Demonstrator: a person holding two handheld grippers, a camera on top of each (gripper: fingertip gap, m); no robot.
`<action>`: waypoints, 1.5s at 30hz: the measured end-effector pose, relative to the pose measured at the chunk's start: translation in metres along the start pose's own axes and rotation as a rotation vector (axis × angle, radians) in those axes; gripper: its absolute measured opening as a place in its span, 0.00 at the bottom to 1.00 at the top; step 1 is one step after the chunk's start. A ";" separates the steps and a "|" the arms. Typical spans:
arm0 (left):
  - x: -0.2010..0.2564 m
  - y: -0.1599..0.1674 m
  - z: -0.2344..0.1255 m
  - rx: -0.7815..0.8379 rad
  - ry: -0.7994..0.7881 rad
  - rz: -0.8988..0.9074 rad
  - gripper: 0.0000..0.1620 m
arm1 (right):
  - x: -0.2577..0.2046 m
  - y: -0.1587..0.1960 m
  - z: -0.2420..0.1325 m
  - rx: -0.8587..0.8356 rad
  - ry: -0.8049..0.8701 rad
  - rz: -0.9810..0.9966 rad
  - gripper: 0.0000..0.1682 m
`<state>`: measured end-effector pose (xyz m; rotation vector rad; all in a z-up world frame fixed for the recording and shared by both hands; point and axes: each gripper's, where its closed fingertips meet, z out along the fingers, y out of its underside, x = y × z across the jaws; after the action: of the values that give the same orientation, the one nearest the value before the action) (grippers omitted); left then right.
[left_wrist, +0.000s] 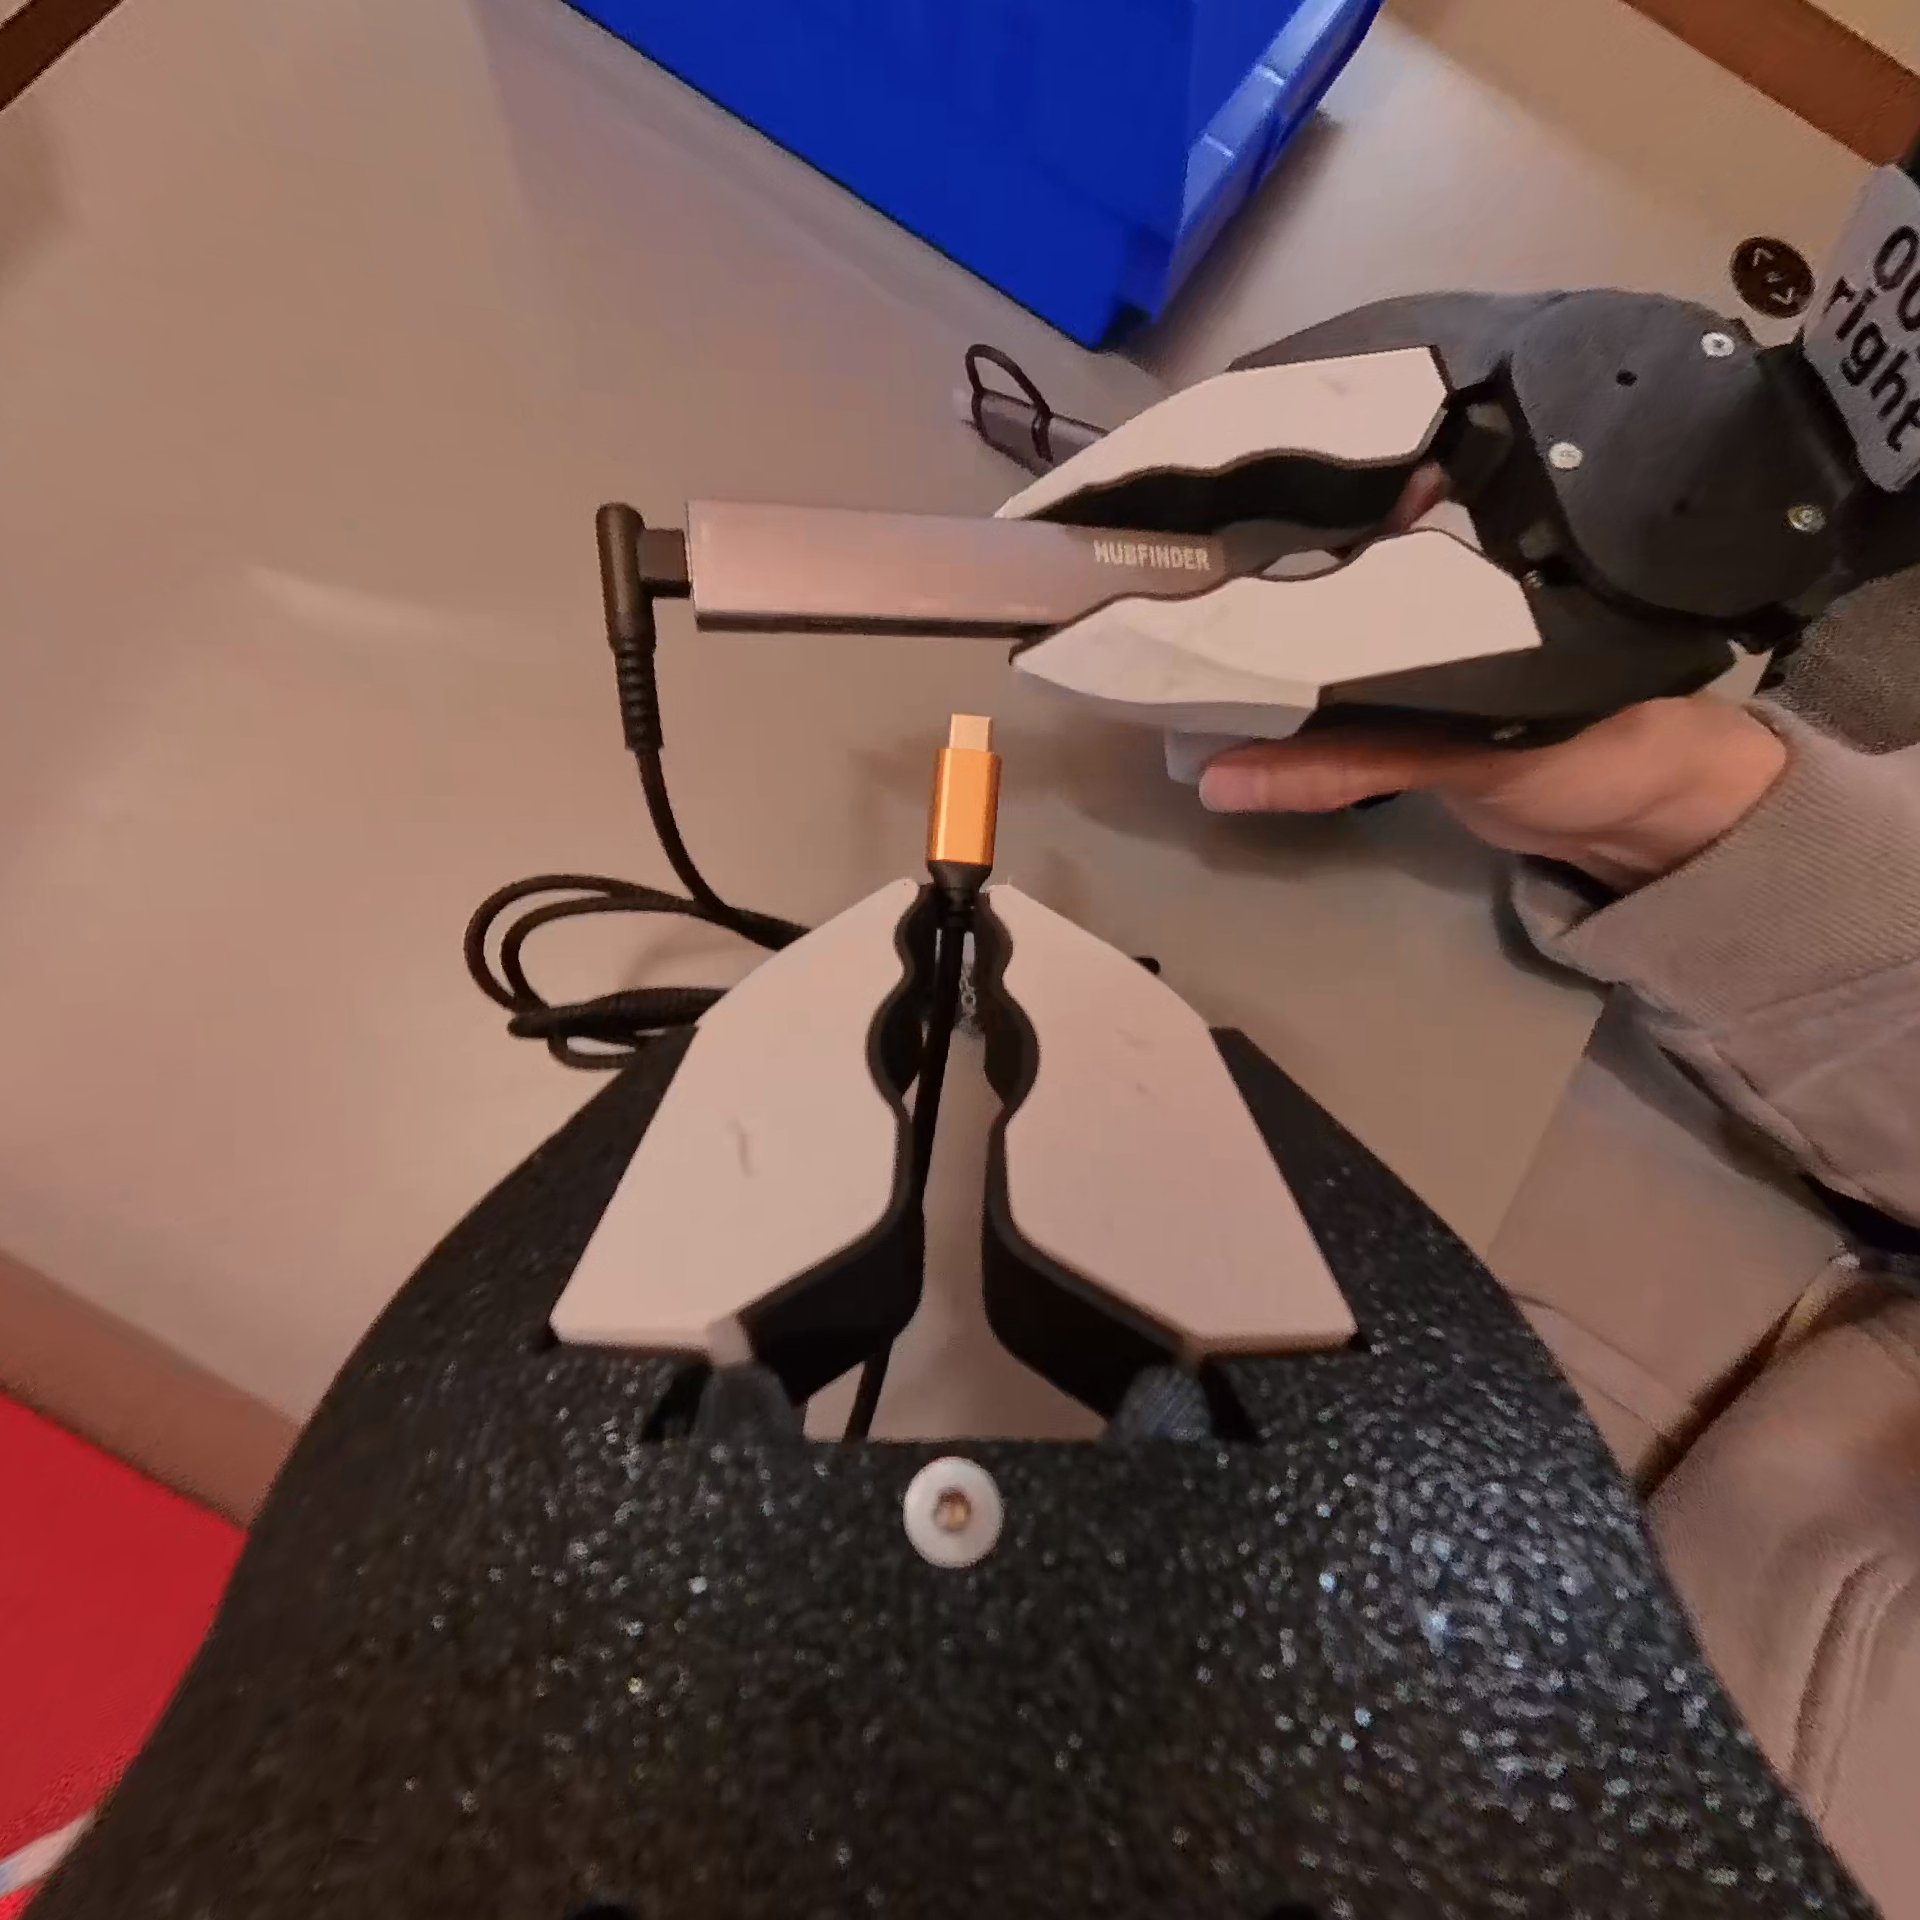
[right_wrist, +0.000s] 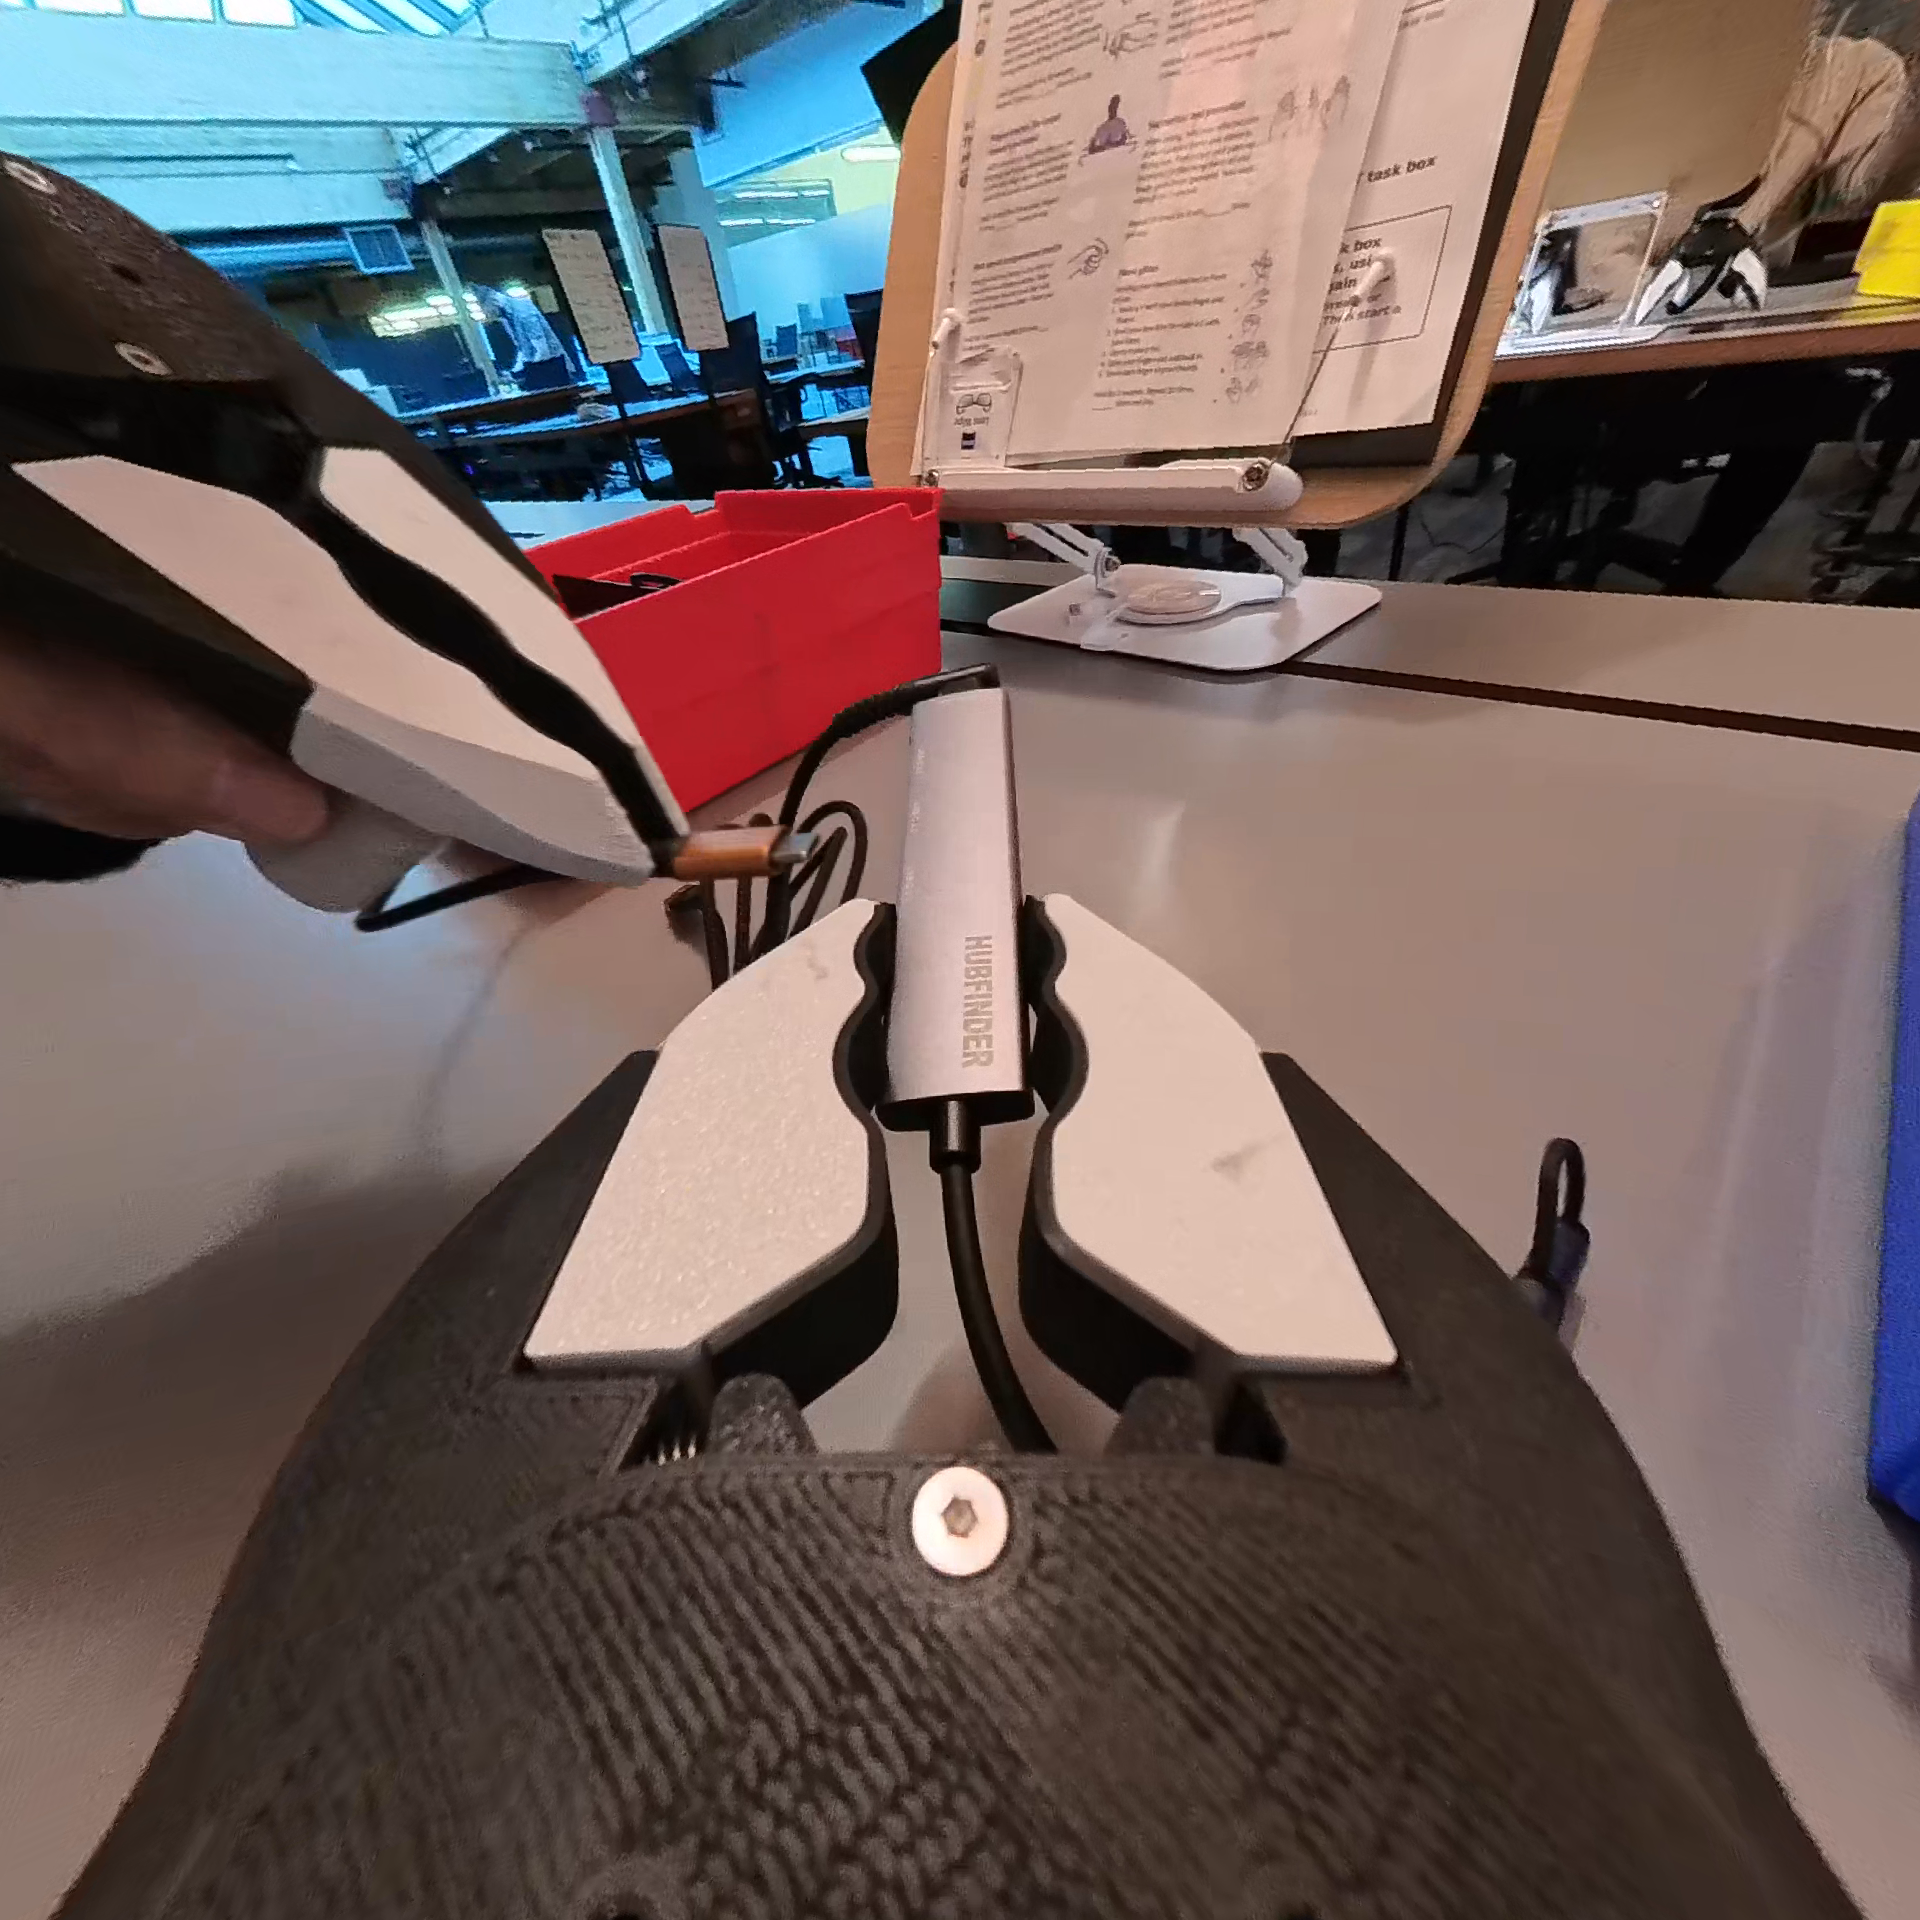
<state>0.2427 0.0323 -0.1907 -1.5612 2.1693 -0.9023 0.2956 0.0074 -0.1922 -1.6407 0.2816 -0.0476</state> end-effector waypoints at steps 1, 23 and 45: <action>0.000 -0.001 0.002 -0.002 -0.004 0.004 0.04 | 0.000 0.000 0.000 0.000 -0.001 0.002 0.14; -0.008 -0.007 0.016 0.085 -0.160 0.122 0.04 | -0.007 0.002 0.002 -0.018 -0.022 -0.045 0.15; -0.012 -0.008 0.010 0.244 -0.214 0.223 0.04 | -0.014 0.007 0.007 -0.059 -0.009 -0.135 0.15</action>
<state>0.2581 0.0386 -0.1944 -1.2133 1.9535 -0.8488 0.2821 0.0166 -0.1982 -1.7165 0.1662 -0.1357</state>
